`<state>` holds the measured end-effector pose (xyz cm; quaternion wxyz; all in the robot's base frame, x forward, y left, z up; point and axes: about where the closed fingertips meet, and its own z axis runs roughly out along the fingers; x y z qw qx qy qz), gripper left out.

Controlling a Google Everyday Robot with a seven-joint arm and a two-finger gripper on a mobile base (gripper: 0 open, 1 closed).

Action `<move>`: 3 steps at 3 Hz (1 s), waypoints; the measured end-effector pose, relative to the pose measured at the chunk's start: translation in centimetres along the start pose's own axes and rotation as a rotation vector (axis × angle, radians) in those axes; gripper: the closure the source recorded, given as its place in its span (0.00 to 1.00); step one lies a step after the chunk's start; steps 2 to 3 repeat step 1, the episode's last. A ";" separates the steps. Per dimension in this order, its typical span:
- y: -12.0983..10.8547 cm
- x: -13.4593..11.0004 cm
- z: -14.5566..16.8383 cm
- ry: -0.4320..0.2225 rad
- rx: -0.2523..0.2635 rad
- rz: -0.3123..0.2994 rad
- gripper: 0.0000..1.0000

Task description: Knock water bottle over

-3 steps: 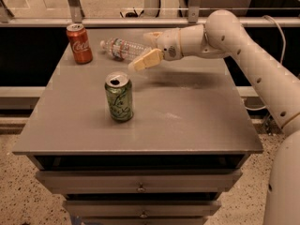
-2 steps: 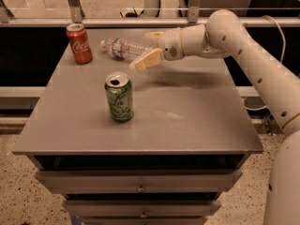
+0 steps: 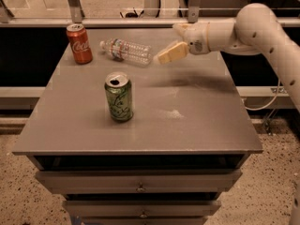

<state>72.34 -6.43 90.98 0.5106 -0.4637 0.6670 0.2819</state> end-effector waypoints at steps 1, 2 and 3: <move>-0.4 0.2 -0.7 0.004 0.015 0.000 0.00; -0.4 0.2 -0.7 0.004 0.015 0.000 0.00; -0.4 0.2 -0.7 0.004 0.015 0.000 0.00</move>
Offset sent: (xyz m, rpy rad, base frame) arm 0.0000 0.0000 0.0000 0.0000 0.0000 0.0000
